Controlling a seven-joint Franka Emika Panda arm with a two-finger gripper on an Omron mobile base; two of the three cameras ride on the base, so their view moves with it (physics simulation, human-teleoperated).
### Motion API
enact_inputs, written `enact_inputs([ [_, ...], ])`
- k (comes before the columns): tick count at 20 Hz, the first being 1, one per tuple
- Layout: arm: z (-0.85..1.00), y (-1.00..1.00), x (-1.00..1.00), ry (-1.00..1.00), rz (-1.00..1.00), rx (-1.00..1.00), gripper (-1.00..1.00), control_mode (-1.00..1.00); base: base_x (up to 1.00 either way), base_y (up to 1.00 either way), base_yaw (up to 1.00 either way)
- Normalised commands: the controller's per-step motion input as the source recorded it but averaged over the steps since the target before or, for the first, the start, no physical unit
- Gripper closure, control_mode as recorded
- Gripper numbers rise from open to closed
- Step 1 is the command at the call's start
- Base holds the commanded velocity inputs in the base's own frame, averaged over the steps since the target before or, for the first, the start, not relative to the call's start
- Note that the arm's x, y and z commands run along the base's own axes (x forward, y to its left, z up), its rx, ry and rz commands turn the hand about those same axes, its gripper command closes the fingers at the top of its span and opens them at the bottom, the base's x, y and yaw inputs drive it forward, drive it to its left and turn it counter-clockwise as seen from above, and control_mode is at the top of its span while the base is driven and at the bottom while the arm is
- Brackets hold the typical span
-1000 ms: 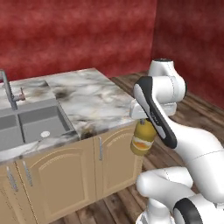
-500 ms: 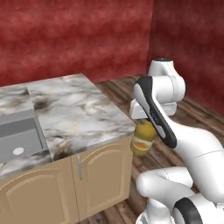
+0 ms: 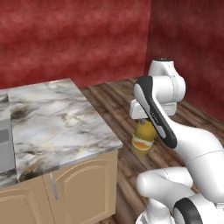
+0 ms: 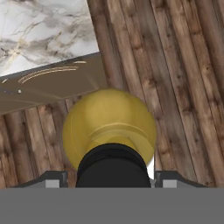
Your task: There is a wine glass and glass cup on the dining counter. Place the wine bottle next to the wine glass and the juice bottle next to the glass cup.
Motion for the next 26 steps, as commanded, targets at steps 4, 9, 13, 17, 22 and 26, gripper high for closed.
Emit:
enact_inputs([
  [4, 0.0, 0.0, 0.0, 0.0, 0.0, 0.0, 1.0, 1.0, 0.56, -0.52, 0.05],
  [9, 0.0, 0.0, 0.0, 0.0, 0.0, 0.0, 1.0, 1.0, 0.56, -0.52, 0.05],
  [13, 0.0, 0.0, 0.0, 0.0, 0.0, 0.0, 1.0, 1.0, 0.57, -0.5, 0.06],
  [17, 0.0, 0.0, 0.0, 0.0, 0.0, 0.0, 1.0, 1.0, 0.57, -0.49, 0.06],
  [22, 0.0, 0.0, 0.0, 0.0, 0.0, 0.0, 1.0, 1.0, 0.59, -0.48, 0.06],
  [26, 0.0, 0.0, 0.0, 0.0, 0.0, 0.0, 1.0, 1.0, 0.65, -0.43, 0.04],
])
